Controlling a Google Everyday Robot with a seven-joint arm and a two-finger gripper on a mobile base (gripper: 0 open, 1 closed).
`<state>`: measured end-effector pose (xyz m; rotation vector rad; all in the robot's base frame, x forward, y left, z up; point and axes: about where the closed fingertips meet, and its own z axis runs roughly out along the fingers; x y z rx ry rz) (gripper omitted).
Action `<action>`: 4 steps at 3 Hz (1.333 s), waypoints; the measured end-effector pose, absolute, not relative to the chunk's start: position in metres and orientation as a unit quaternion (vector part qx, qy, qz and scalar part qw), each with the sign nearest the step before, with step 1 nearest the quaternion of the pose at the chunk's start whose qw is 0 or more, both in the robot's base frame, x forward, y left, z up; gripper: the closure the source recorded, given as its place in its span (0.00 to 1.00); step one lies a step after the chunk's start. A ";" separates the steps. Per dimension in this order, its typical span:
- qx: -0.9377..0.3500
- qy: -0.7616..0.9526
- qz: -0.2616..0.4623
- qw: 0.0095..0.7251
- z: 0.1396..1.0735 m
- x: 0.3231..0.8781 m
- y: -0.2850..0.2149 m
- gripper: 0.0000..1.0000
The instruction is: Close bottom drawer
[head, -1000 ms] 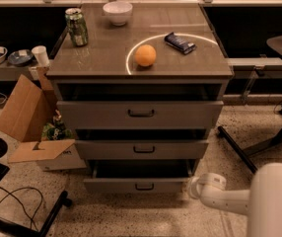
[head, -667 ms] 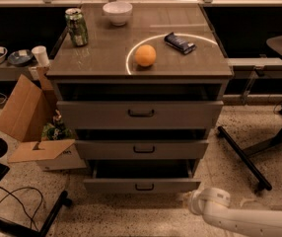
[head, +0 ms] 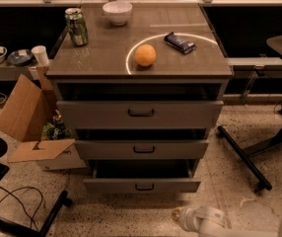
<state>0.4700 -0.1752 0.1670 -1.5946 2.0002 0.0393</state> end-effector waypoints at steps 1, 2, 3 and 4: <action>-0.585 0.725 0.040 0.360 0.153 0.522 -0.159 1.00; -0.577 0.707 0.051 0.405 0.160 0.561 -0.151 1.00; -0.578 0.695 0.059 0.424 0.170 0.607 -0.146 1.00; -0.578 0.692 0.070 0.427 0.169 0.634 -0.137 1.00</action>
Offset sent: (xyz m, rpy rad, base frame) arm 0.1346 0.0276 0.0030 0.2899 -0.2310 0.0516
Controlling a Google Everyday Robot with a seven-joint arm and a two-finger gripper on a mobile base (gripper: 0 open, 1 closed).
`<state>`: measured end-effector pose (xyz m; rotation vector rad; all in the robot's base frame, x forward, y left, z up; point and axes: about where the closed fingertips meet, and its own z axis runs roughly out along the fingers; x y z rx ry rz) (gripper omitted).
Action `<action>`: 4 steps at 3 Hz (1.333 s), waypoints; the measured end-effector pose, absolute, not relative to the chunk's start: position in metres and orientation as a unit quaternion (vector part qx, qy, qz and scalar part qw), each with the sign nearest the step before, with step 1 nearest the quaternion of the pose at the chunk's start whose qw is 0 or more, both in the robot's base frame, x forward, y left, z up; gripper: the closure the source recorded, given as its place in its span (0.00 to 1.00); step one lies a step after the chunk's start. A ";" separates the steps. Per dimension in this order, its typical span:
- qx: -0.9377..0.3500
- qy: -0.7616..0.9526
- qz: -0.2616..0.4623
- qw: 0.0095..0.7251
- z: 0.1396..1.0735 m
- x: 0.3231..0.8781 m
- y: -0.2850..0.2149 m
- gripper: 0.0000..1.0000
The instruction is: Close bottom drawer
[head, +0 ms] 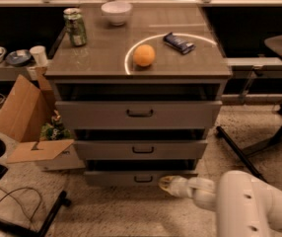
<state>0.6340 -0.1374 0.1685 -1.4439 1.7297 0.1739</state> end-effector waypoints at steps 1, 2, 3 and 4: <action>-0.574 0.697 0.078 0.422 0.164 0.662 -0.131 1.00; -0.574 0.699 0.078 0.419 0.167 0.686 -0.128 0.86; -0.574 0.699 0.078 0.419 0.166 0.686 -0.128 0.63; -0.574 0.699 0.078 0.419 0.166 0.686 -0.128 0.38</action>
Offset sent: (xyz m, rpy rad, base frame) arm 0.0280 0.0067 -0.0044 0.0086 0.0204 -0.0022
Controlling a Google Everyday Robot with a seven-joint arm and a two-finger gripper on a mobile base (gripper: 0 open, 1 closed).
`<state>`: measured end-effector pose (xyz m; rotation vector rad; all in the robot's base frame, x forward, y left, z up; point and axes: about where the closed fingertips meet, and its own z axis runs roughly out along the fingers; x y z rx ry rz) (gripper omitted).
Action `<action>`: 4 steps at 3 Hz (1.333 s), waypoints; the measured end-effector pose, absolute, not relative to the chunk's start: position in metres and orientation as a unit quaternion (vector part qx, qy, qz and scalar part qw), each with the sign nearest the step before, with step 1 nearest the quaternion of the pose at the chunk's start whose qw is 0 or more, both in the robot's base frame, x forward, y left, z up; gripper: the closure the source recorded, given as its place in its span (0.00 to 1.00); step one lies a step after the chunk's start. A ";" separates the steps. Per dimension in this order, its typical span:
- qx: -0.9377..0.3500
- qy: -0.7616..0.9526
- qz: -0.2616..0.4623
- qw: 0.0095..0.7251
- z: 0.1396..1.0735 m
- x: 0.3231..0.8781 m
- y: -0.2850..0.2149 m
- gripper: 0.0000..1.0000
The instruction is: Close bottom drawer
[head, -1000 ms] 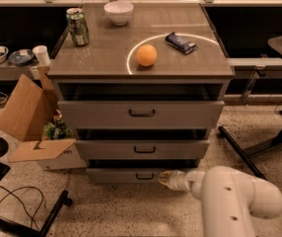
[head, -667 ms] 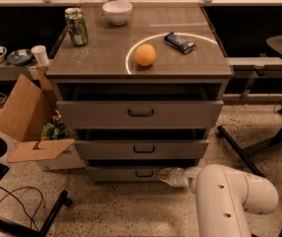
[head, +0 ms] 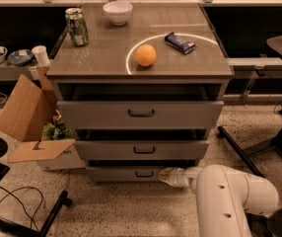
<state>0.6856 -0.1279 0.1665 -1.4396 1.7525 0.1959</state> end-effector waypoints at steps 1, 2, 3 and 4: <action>-0.574 0.699 0.078 0.419 0.166 0.686 -0.128 0.16; -0.574 0.699 0.078 0.419 0.166 0.686 -0.128 0.00; -0.574 0.699 0.078 0.419 0.166 0.686 -0.128 0.18; -0.574 0.699 0.078 0.419 0.166 0.680 -0.126 0.41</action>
Offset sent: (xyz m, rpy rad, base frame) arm 0.0000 0.0000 0.0000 0.0000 0.0000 0.0000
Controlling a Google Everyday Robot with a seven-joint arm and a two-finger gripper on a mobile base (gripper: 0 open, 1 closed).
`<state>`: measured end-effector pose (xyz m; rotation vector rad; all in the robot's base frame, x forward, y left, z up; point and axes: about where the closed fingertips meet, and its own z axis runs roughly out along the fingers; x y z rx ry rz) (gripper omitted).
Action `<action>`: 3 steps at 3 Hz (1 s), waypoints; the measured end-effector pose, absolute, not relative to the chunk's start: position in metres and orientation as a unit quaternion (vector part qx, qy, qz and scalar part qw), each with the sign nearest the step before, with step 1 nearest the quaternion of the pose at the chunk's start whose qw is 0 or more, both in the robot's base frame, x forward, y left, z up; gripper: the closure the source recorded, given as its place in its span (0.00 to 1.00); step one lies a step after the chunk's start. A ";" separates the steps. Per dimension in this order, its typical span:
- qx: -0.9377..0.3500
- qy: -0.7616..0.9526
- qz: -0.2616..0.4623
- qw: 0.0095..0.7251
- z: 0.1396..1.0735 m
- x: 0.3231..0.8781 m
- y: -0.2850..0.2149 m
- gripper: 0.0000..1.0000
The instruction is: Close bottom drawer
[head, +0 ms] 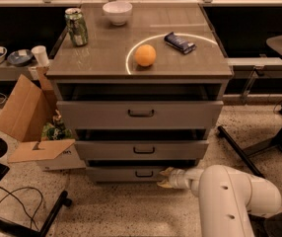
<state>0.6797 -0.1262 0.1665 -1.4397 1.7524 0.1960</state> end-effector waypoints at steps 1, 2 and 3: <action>-0.587 0.702 0.042 0.400 0.194 0.672 -0.151 0.66; -0.604 0.714 -0.029 0.354 0.266 0.659 -0.187 0.95; -0.616 0.730 -0.084 0.284 0.316 0.648 -0.208 1.00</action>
Offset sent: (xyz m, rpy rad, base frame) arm -0.1481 -0.0932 0.1454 -0.5507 0.1730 -0.0404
